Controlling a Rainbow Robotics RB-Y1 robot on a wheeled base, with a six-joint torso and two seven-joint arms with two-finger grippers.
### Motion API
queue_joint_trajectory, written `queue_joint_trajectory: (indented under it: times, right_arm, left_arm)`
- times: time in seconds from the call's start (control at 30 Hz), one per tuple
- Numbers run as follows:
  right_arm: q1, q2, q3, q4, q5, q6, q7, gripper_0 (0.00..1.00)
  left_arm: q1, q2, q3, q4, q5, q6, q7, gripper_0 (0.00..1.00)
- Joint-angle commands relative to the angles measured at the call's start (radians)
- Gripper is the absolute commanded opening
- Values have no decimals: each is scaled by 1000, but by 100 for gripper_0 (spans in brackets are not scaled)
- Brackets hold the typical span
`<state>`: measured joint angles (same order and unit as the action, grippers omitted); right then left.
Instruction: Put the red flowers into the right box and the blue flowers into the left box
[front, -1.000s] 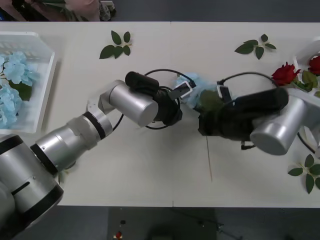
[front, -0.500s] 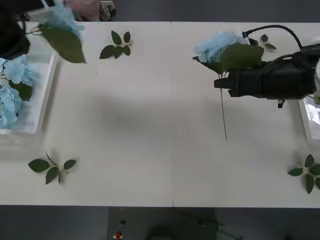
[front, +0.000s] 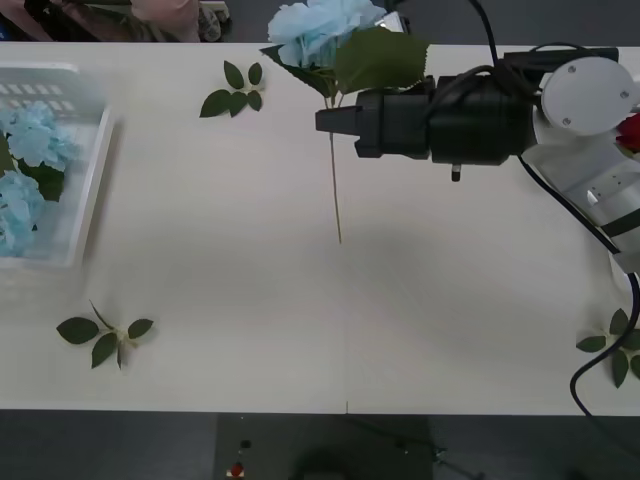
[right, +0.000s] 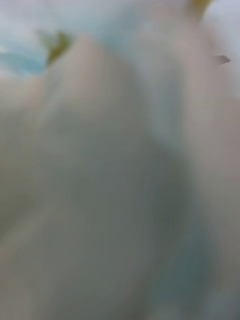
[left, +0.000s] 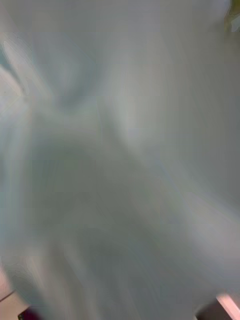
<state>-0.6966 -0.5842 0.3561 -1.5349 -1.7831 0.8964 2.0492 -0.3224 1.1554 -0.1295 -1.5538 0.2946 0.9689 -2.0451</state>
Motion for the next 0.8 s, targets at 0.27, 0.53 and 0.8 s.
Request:
queue_joint_trajectory:
  times: [0.27,0.53,0.8]
  right_arm:
    - [-130,66,-9,-21,76,4,40,0]
    - [-138,109,-9,-21,120,-16,39,0]
    - [-138,170,-9,-19,143,-34,40,0]
  left_arm:
    - [-32,-2,-16,193,14,-205,-14,77]
    - [-32,55,-16,158,224,-205,-81,100]
    - [37,156,94,41,900,-35,-343,100]
